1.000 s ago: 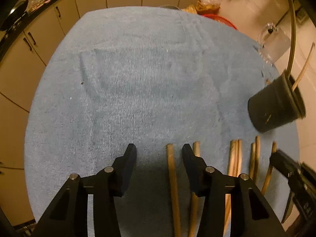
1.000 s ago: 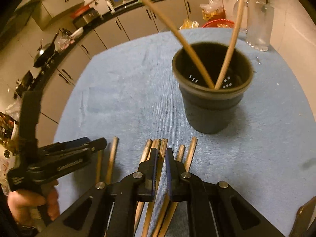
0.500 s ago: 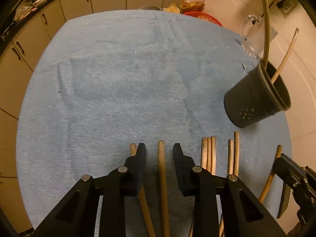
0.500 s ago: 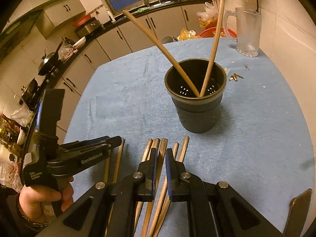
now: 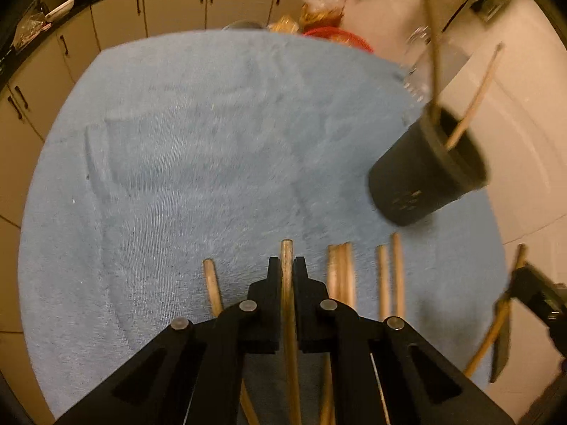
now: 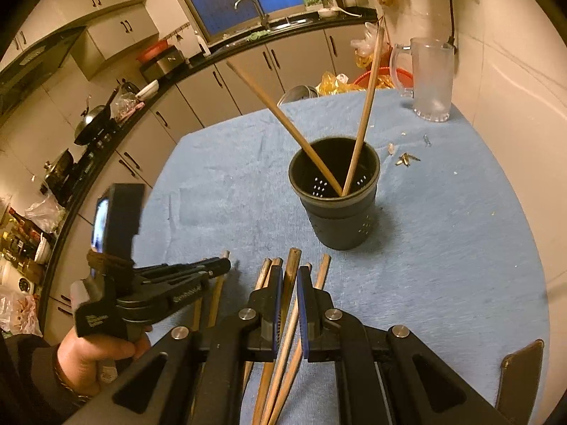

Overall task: Organize utensils
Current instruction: 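Lift both chopsticks and carry them over the grey holder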

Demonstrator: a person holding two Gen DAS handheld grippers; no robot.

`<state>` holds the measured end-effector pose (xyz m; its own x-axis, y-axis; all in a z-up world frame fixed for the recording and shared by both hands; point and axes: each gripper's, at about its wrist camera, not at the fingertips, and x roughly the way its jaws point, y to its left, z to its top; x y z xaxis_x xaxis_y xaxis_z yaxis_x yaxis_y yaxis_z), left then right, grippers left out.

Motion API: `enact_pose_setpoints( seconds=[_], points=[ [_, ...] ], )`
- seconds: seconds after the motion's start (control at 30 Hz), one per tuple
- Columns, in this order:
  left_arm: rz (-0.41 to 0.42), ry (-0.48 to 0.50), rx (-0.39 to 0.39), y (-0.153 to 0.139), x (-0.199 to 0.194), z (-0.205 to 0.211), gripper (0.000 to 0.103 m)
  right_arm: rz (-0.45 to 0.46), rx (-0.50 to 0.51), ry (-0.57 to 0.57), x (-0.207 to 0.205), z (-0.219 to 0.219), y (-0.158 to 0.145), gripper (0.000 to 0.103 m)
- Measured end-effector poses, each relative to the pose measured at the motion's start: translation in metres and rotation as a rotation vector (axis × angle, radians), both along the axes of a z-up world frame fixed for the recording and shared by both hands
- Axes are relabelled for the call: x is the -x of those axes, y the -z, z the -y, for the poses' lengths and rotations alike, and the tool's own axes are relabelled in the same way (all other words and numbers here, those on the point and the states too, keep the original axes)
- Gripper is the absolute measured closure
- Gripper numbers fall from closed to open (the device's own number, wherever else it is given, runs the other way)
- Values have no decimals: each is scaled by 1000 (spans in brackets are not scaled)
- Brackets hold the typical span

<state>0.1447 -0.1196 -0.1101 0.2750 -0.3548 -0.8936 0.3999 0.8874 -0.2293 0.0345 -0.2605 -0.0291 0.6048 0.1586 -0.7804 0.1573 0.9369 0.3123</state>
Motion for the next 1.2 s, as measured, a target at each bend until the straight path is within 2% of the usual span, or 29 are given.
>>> enact_pose_setpoints(
  seconds=[0.1, 0.53, 0.57, 0.83, 1.2],
  points=[
    [24, 2, 56, -22, 7, -6, 97, 19, -4, -6, 6, 2, -8, 95],
    [110, -1, 189, -101, 28, -46, 97, 122, -23, -13, 37, 14, -54, 95],
    [115, 1, 195, -112, 32, -53, 97, 129, -25, -15, 38, 14, -58, 95],
    [165, 13, 243, -150, 34, -54, 97, 207, -20, -10, 49, 21, -93, 95],
    [251, 17, 273, -197, 29, -53, 97, 323, 14, 12, 46, 38, -146, 96]
  ],
)
